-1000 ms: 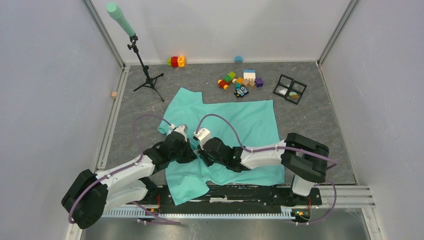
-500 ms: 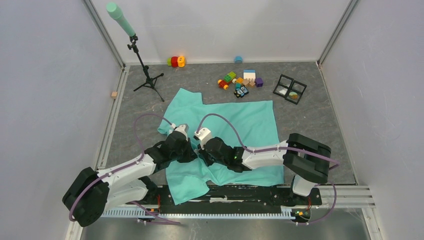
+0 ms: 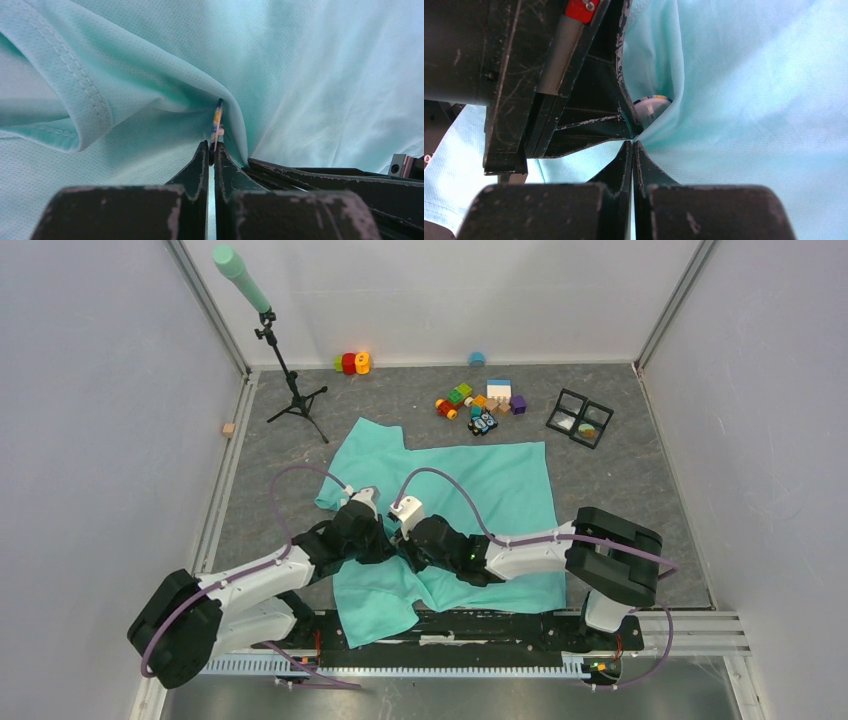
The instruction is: Pin the brooch onto the clothing
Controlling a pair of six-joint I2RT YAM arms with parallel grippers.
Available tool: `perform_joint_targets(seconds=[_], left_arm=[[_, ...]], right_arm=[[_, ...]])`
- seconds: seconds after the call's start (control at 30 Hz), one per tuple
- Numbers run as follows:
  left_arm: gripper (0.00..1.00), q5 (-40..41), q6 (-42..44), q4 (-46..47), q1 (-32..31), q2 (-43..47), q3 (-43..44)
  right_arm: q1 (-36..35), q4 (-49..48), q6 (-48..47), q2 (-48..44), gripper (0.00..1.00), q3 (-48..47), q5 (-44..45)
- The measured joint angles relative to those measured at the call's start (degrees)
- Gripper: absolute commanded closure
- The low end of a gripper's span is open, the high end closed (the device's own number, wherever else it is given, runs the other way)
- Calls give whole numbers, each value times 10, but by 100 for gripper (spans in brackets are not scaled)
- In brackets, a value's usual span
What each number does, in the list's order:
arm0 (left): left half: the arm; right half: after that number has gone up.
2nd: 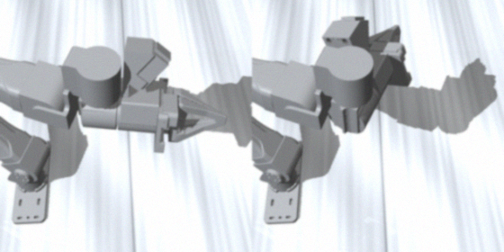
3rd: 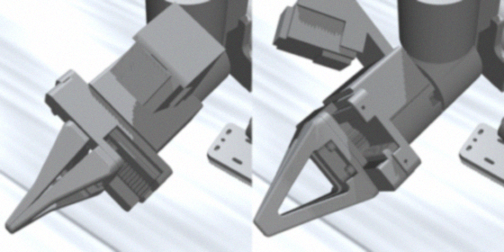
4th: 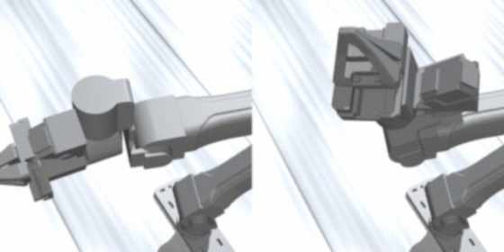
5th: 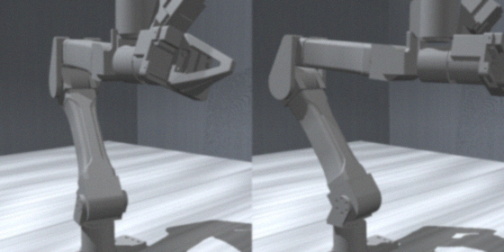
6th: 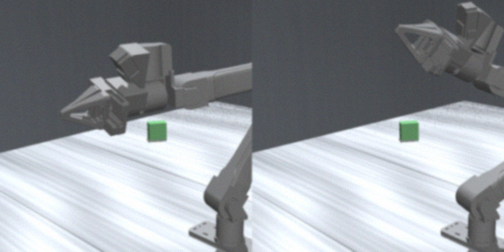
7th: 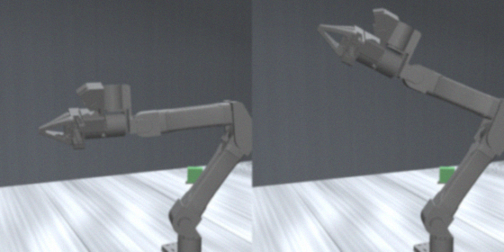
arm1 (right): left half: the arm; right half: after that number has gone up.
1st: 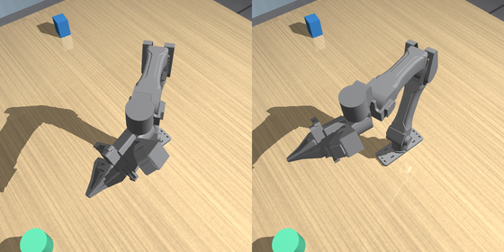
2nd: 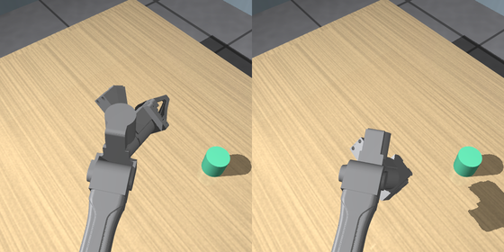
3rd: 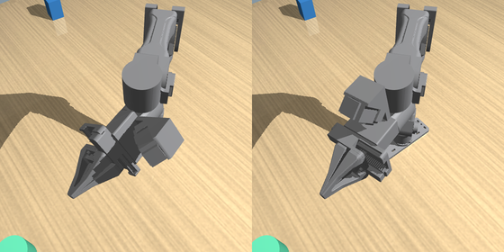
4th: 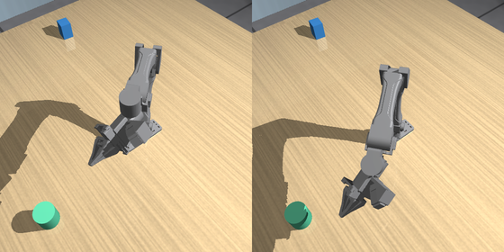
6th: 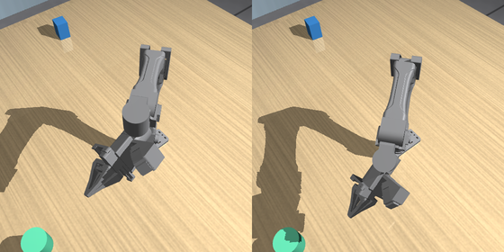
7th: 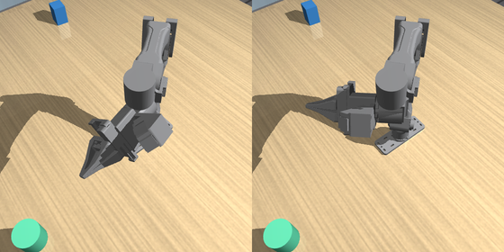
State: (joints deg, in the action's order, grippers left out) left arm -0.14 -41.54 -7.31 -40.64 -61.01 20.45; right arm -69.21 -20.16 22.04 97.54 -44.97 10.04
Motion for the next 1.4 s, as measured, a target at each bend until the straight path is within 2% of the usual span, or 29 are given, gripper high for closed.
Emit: perform_joint_targets(seconds=[0.6, 0.9, 1.4], left_arm=[[98, 0, 0, 2, -4, -9, 6], [98, 1, 0, -3, -4, 14, -3], [98, 2, 0, -4, -4, 39, -18]], right_arm=[[2, -29, -32, 1, 100, 9, -28], [6, -40, -31, 29, 100, 33, -25], [10, -71, -28, 22, 100, 54, -23]])
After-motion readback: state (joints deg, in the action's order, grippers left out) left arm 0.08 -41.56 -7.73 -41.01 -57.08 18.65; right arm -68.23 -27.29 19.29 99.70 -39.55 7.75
